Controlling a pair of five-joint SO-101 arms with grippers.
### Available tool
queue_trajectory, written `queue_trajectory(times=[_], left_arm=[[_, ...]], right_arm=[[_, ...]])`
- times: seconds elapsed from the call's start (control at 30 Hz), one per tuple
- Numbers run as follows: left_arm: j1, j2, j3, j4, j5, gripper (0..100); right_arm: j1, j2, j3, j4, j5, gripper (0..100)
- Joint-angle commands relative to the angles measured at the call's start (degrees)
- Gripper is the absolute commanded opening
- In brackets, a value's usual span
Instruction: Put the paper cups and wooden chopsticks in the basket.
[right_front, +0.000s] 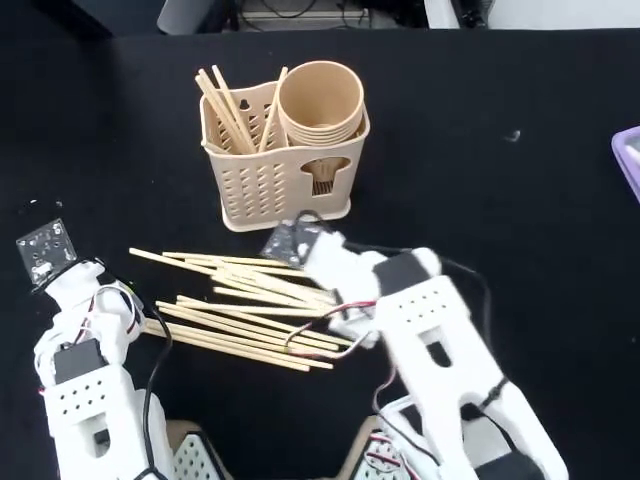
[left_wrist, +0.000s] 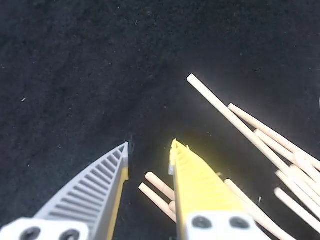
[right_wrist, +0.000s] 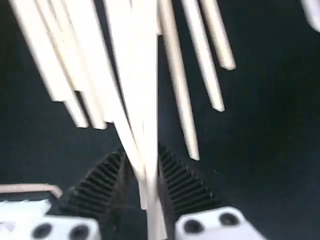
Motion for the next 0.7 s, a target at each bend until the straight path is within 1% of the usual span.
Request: queue_trajectory(times=[0.0, 0.13, 0.23, 0.33, 0.47, 0.5, 0.67], left_arm=[[0.40, -0.26, -0.40, -0.44, 0.44, 15], [0.40, -0.26, -0.40, -0.44, 0.44, 15], [0.40, -0.26, -0.40, -0.44, 0.44, 15], [0.40, -0.26, -0.40, -0.44, 0.44, 15], [0.40, -0.26, -0.40, -0.44, 0.44, 15], [0.40, -0.26, -0.40, -0.44, 0.44, 15], [0.40, -0.35, -0.40, -0.44, 0.44, 15]], right_arm=[[10.99, -1.89, 3.21, -3.16, 7.82, 1.1], [20.66, 1.10, 9.89, -12.75, 14.33, 1.1], [24.26, 4.97, 12.26, -19.52, 16.09, 1.2], [24.35, 9.10, 12.09, -21.10, 16.00, 3.4], [22.07, 13.05, 8.57, -21.10, 12.48, 16.5], [21.36, 13.67, 7.60, -21.10, 11.87, 18.3], [16.18, 16.66, 2.68, -21.36, 6.24, 15.5]])
